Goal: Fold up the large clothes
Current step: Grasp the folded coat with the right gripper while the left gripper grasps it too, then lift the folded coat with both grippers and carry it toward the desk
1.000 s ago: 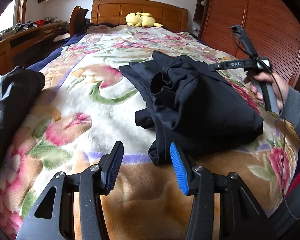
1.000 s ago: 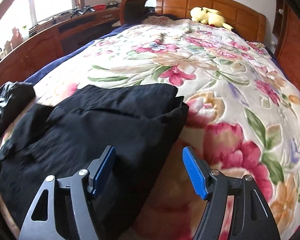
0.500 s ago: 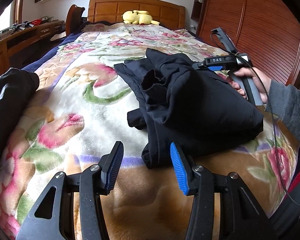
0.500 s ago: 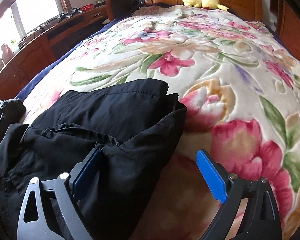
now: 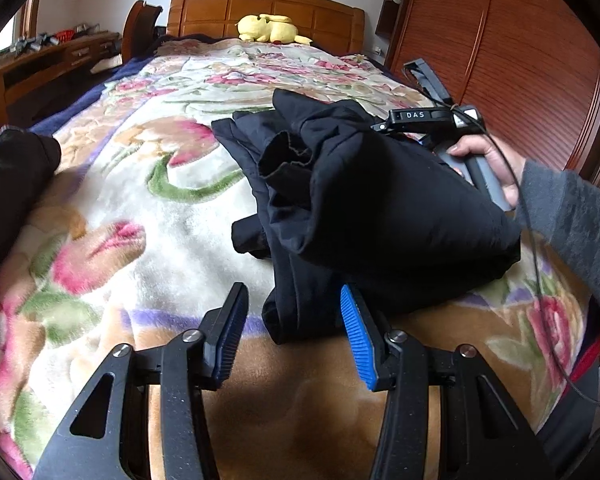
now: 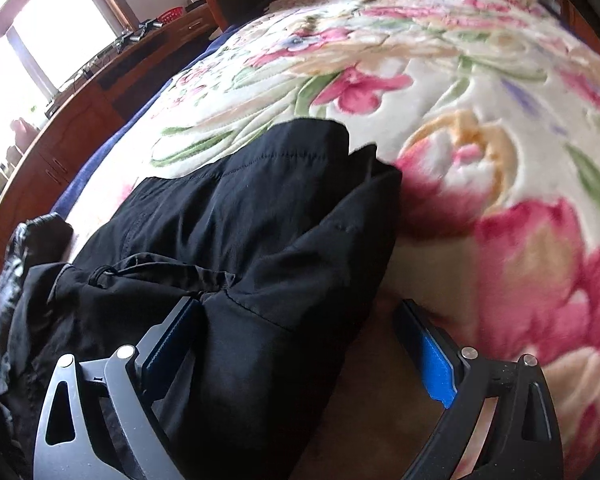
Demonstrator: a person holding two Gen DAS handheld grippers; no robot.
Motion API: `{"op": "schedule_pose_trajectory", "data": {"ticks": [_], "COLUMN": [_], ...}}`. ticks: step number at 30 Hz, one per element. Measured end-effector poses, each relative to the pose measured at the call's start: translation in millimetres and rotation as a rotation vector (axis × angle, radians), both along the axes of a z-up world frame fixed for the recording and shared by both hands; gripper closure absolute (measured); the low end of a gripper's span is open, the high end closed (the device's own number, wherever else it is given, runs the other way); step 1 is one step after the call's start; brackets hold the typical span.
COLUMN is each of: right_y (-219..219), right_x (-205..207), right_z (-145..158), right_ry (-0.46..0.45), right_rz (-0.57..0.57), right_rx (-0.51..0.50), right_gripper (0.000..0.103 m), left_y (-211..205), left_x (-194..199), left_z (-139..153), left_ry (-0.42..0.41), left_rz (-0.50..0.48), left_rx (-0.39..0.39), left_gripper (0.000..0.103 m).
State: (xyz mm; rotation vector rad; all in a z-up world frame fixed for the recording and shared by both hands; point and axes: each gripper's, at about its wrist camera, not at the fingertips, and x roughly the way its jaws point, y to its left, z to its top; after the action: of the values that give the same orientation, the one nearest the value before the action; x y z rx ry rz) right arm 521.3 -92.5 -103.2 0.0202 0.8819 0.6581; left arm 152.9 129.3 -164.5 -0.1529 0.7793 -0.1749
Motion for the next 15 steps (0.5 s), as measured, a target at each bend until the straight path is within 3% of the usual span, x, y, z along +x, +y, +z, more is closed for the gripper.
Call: {"op": "schedule_pose_trajectory", "data": {"ticks": [3, 6, 8, 12, 15], "right_y": [-3, -7, -8, -16, -22], "right_x": [4, 3, 1, -7, -18], "right_z": [-3, -5, -5, -1, 7], "right_ry": [0.024, 0.054, 0.052, 0.01, -0.041], "right_rz": [0.008, 0.042, 0.042, 0.03, 0.013], "right_rx": [0.044, 0.11, 0.12, 0.144, 0.148], "right_gripper": [0.013, 0.035, 0.042, 0.067, 0.075], "left_y": [0, -6, -5, -3, -4], "left_x": [1, 0, 0, -5, -13], "left_z": [-5, -6, -6, 0, 7], "left_ry": [0.023, 0.022, 0.02, -0.016, -0.055], "left_rz": [-0.026, -0.031, -0.022, -0.002, 0.032], "left_rx": [-0.032, -0.006, -0.014, -0.035, -0.034], "left_gripper": [0.068, 0.08, 0.091, 0.097, 0.099]}}
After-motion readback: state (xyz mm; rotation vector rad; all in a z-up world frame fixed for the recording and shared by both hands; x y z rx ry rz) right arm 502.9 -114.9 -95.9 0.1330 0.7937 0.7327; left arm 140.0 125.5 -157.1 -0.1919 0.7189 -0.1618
